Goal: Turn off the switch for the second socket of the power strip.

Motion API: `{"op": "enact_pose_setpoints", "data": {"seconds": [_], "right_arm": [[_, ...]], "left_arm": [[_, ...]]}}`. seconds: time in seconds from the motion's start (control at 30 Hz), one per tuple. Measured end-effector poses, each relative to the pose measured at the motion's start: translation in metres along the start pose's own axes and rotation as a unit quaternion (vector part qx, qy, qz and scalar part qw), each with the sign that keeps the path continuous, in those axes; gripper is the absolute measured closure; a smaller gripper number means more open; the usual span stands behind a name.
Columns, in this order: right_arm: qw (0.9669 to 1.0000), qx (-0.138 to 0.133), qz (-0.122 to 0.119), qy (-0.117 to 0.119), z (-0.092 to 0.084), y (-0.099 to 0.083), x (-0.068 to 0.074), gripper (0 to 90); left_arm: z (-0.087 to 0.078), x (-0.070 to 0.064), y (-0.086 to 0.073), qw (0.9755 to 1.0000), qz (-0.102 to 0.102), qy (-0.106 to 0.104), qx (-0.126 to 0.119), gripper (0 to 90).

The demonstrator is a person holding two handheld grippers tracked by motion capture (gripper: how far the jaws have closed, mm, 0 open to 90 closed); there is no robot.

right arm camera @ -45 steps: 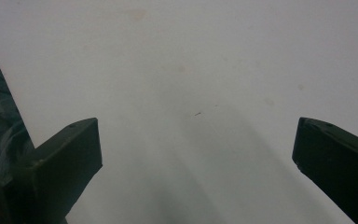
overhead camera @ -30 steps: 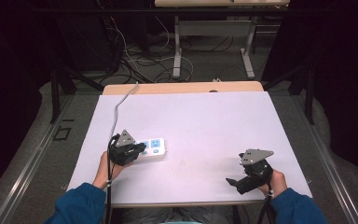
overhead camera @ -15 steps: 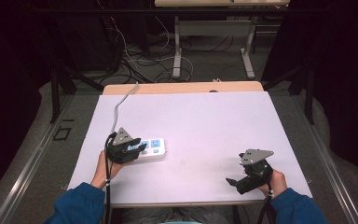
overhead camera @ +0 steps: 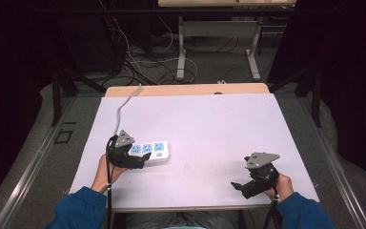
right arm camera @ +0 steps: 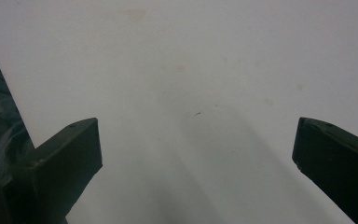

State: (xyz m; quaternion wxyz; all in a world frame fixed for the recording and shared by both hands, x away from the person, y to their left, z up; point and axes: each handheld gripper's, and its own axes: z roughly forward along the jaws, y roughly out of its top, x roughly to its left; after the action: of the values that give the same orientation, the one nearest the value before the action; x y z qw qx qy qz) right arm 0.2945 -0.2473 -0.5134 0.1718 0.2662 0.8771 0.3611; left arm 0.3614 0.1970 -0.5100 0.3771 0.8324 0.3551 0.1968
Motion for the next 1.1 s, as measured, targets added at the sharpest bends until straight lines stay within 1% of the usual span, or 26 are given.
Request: {"op": "enact_pose_setpoints", "data": {"seconds": [0.13,0.23,0.33,0.4,0.43,0.47,0.53,0.6,0.67,0.73,0.77,0.8,0.83,0.87,0.93,0.97,1.0,1.03,1.07,1.1], "right_arm": [[1.0000,0.000,0.000,0.001,0.000,0.000,0.000,1.0],[1.0000,0.000,0.000,0.001,0.000,0.000,0.000,0.9],[1.0000,0.000,-0.001,0.001,0.000,0.000,0.000,1.0],[1.0000,0.000,-0.004,0.002,-0.001,0.000,0.000,0.9],[1.0000,0.001,0.001,0.003,-0.001,0.000,0.001,1.0],[1.0000,0.000,-0.002,0.003,-0.001,0.000,0.000,1.0],[1.0000,0.001,0.001,0.003,-0.001,0.000,0.001,1.0],[1.0000,0.002,-0.006,0.004,-0.001,0.000,0.000,1.0],[1.0000,0.000,0.001,-0.001,-0.001,0.000,0.001,1.0],[1.0000,0.000,-0.002,0.003,0.000,0.000,0.000,1.0],[1.0000,0.004,-0.006,0.003,0.000,0.000,0.000,0.9],[1.0000,0.004,-0.006,0.004,-0.001,0.000,0.000,0.9],[1.0000,0.000,0.000,0.003,-0.001,0.000,0.001,0.9],[1.0000,0.000,-0.002,0.003,-0.001,0.000,0.001,0.9],[1.0000,0.002,-0.006,0.003,-0.001,0.000,0.000,1.0],[1.0000,-0.001,-0.003,0.004,0.000,0.000,0.000,1.0],[1.0000,-0.001,-0.004,0.002,-0.001,0.000,0.000,0.9],[1.0000,0.003,-0.006,0.004,-0.001,0.000,0.000,0.9],[1.0000,0.001,-0.001,0.002,-0.001,0.000,0.001,0.9],[1.0000,-0.001,-0.004,0.003,-0.001,0.000,0.000,0.9]], "left_arm": [[-0.003,0.000,-0.001,1.0000,0.003,0.002,0.006,2.6],[-0.003,0.001,-0.001,1.0000,0.002,0.007,0.002,0.4],[-0.004,0.002,-0.002,1.0000,0.000,0.002,0.008,0.2],[-0.004,0.002,-0.002,1.0000,0.004,0.004,0.008,0.2],[-0.003,0.002,-0.003,1.0000,0.002,0.004,0.007,0.2],[-0.003,0.002,-0.003,1.0000,0.003,0.004,0.007,0.2],[-0.003,0.002,-0.003,0.9999,0.006,0.004,0.010,0.2],[-0.004,0.001,-0.003,0.9999,0.006,0.002,0.011,0.2],[-0.004,-0.001,-0.003,0.9999,0.007,0.003,0.008,0.2],[-0.006,-0.002,-0.004,0.9999,0.008,0.001,0.012,0.2],[-0.006,-0.002,-0.004,0.9999,0.013,0.002,0.009,0.2],[-0.007,-0.002,-0.004,0.9998,0.017,0.001,0.013,0.2],[-0.007,-0.003,-0.005,0.9997,0.018,0.004,0.013,0.2],[-0.008,-0.003,-0.006,0.9998,0.015,0.001,0.014,0.2],[-0.010,-0.003,-0.007,0.9998,0.015,0.002,0.013,0.2],[-0.010,-0.003,-0.008,0.9999,0.012,0.003,0.009,0.2],[-0.012,-0.002,-0.008,0.9998,0.015,0.004,0.013,0.2],[-0.013,-0.002,-0.009,0.9999,0.012,0.004,0.010,0.2],[-0.014,-0.001,-0.009,0.9998,0.015,0.006,0.013,0.2],[-0.015,-0.001,-0.010,0.9998,0.014,0.005,0.013,0.2]]}}
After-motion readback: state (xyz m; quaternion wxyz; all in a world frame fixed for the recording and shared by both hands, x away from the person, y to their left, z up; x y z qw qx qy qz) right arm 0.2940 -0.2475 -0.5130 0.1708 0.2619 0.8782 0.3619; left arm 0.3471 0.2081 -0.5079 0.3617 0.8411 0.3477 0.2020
